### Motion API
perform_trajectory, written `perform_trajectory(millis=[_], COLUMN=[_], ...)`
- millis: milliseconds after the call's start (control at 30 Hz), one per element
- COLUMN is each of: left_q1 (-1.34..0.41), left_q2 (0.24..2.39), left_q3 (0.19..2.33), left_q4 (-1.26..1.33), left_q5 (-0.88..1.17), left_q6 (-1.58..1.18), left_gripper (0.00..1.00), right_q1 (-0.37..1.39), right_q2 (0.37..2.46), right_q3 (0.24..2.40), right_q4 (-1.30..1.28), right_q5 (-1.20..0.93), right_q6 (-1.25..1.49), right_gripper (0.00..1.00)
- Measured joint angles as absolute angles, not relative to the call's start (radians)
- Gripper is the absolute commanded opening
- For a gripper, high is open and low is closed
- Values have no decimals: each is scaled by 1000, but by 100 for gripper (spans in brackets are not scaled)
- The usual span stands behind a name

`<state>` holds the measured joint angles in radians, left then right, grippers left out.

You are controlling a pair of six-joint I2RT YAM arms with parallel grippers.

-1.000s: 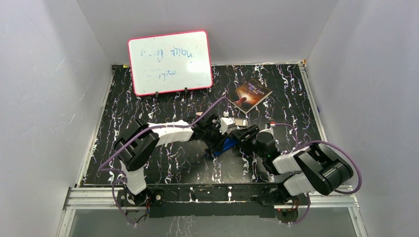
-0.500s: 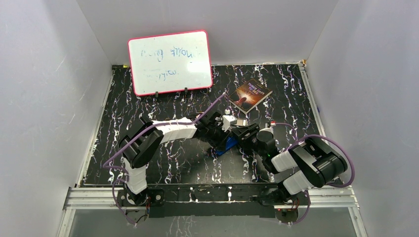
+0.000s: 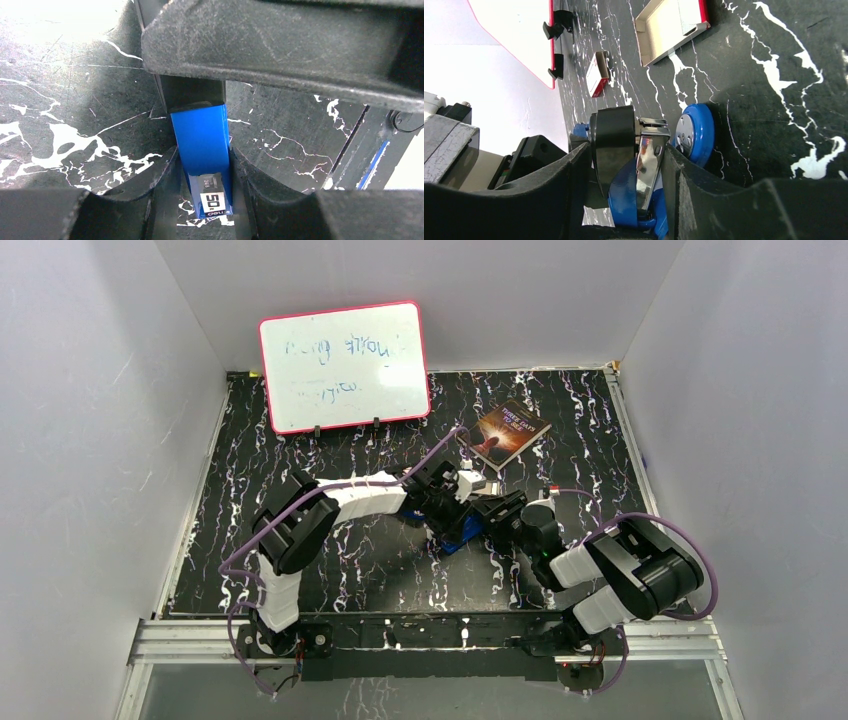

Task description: Load the staples into the stapler

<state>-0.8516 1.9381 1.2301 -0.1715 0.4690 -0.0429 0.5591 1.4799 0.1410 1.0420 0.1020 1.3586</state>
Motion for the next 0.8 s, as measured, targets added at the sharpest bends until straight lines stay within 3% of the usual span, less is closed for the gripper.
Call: perform_trajectory(millis=[200, 367, 500, 533, 600, 633, 700, 800], left_q1=[-851, -850, -850, -851, -851, -852, -853, -859], left_q2=[1943, 1954, 1955, 1955, 1955, 1955, 1955, 1955], left_q3=[1239, 1250, 1251, 1251, 1251, 1251, 1252, 1259], left_q4=[-179, -184, -185, -185, -186, -187, -189, -196], left_q5=[479, 492, 494, 494, 494, 493, 491, 475], left_q6=[-41, -41, -39, -37, -33, -30, -20, 7], left_gripper=[1, 0, 0, 1, 4, 5, 8, 11], right_q1=[556, 556, 556, 556, 556, 556, 556, 556], right_q2=[1480, 1468, 1456, 1450, 1443, 1440, 1427, 1362], right_q3=[139, 133, 125, 122, 121, 120, 119, 111], right_q4=[1019, 1014, 1006, 1003, 996, 993, 981, 934], right_q5=[101, 107, 111, 113, 113, 113, 114, 114], right_q6=[1362, 1365, 1365, 1365, 1364, 1364, 1361, 1349], right_gripper=[36, 0, 0, 10, 43, 53, 65, 71])
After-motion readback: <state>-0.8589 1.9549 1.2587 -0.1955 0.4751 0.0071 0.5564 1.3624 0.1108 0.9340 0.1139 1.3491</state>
